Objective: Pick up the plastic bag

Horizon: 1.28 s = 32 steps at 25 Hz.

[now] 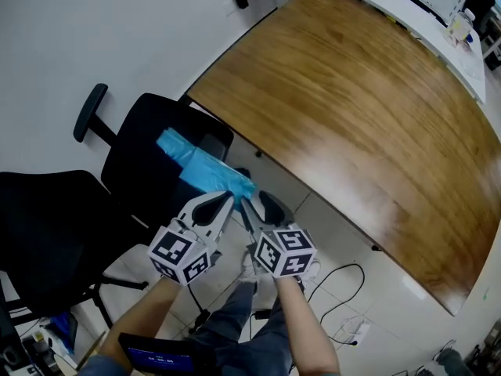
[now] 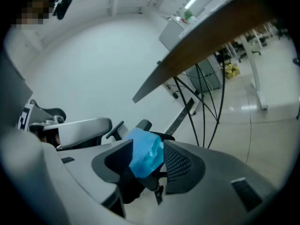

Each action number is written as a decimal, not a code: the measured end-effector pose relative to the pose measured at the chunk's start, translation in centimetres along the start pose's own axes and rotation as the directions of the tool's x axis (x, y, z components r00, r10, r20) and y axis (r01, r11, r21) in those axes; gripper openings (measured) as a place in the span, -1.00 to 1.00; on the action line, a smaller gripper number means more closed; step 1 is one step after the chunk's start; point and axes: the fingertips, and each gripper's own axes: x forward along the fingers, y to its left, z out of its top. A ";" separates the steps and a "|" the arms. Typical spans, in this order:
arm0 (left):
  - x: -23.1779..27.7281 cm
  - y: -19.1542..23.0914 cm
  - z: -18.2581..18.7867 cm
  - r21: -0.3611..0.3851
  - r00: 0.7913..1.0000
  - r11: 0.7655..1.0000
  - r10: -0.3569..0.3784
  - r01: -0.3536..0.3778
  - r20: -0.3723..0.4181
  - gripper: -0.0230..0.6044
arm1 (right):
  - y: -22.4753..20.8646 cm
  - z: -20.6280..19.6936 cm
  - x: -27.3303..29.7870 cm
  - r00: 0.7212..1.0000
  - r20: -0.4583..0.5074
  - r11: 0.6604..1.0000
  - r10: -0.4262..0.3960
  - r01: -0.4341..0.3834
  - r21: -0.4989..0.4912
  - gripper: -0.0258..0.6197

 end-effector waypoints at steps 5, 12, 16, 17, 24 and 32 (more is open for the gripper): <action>-0.7 0.7 -0.6 -0.012 1.000 1.000 0.013 -0.013 0.000 -0.85 | -1.3 -2.4 1.5 0.999 -0.013 0.965 0.043 -0.039 0.258 0.05; -1.7 1.6 -1.2 -0.013 0.999 0.999 0.037 -0.037 -0.017 -0.85 | -1.2 -4.2 3.8 0.983 0.055 0.818 0.177 -0.178 0.548 0.05; -2.1 2.2 -1.4 -0.018 0.998 0.999 0.050 -0.051 -0.023 -0.85 | 0.4 -3.4 4.2 0.938 0.174 0.717 0.300 -0.342 0.607 -0.01; -2.2 2.2 -1.4 -0.017 0.998 0.998 0.052 -0.052 -0.022 -0.85 | 0.8 -3.0 4.0 0.925 0.203 0.711 0.320 -0.376 0.594 -0.13; -2.0 1.9 -0.9 -0.023 0.998 0.998 0.056 -0.056 -0.017 -0.85 | 1.4 -1.7 2.9 0.942 0.163 0.828 0.293 -0.335 0.450 -0.91; -3.7 1.3 -0.1 -0.045 0.998 0.997 0.062 -0.062 0.007 -0.85 | 4.3 1.4 2.2 0.932 0.168 0.836 0.321 -0.362 0.412 -0.91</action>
